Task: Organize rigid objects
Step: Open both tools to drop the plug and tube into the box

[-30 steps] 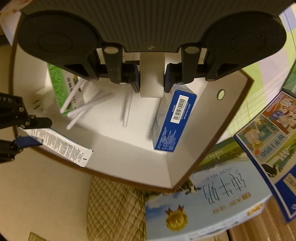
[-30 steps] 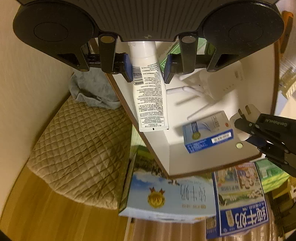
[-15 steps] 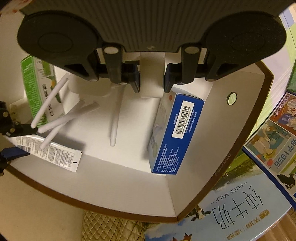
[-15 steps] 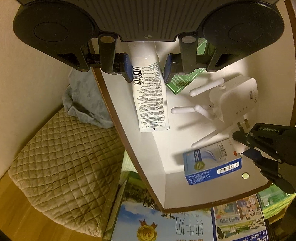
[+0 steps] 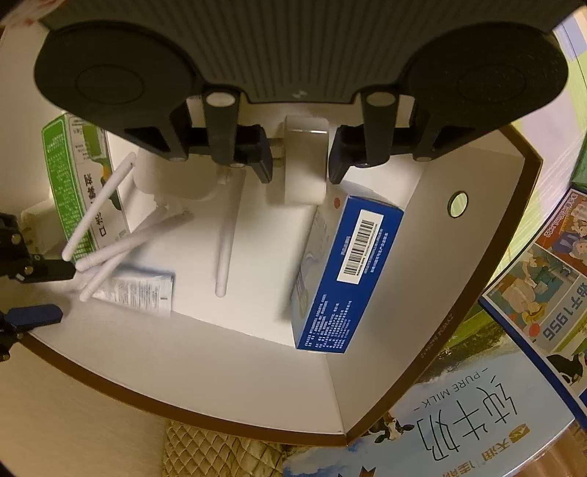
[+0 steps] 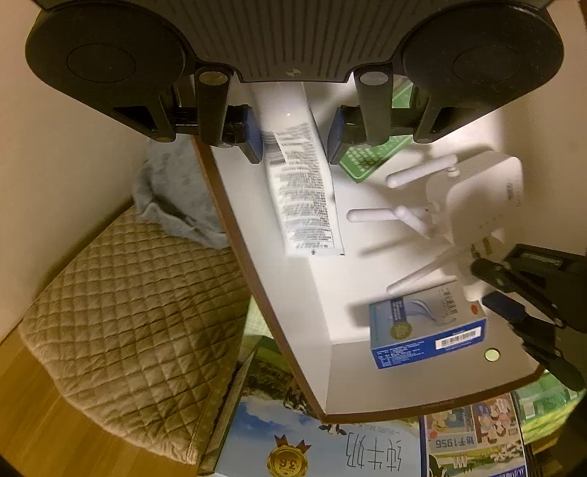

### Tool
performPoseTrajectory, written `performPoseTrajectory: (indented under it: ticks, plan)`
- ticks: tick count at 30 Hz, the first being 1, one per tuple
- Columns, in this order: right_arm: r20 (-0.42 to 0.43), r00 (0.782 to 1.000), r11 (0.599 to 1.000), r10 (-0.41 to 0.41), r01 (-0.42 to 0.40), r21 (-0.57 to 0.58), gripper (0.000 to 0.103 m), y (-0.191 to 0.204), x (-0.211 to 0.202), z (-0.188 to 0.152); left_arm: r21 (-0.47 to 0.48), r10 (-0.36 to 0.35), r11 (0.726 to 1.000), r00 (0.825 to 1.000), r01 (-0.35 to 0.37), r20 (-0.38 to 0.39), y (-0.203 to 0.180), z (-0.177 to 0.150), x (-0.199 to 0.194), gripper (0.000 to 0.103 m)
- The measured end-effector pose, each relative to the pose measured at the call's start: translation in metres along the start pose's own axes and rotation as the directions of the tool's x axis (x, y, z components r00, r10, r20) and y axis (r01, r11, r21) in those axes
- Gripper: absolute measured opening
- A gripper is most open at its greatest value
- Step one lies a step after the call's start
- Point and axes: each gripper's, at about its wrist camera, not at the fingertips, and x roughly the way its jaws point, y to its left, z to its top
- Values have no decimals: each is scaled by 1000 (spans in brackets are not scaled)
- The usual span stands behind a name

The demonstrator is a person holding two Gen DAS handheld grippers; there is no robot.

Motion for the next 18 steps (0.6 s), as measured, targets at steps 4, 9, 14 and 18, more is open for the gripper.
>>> performPoseTrajectory:
  ticks: [4,9,14,18]
  plan:
    - [11,1000,1000,10,-11,25,44,-3,-6,-2,-4,-4,1000,1000,4,14,3,-1,-7,36]
    - [23,999,999,23,-23,35,49,-1,-18,-7,-7,-2,1000,1000,2,31,4,-3,-17,43]
    - [41,999,998,24,-27,56,50,4,-29,-13,-17,-3,1000,999,4,49,7,-3,-26,43]
    - [52,998,997,24,-28,71,50,8,-39,-17,-22,-5,1000,997,6,71,6,-6,-39,43]
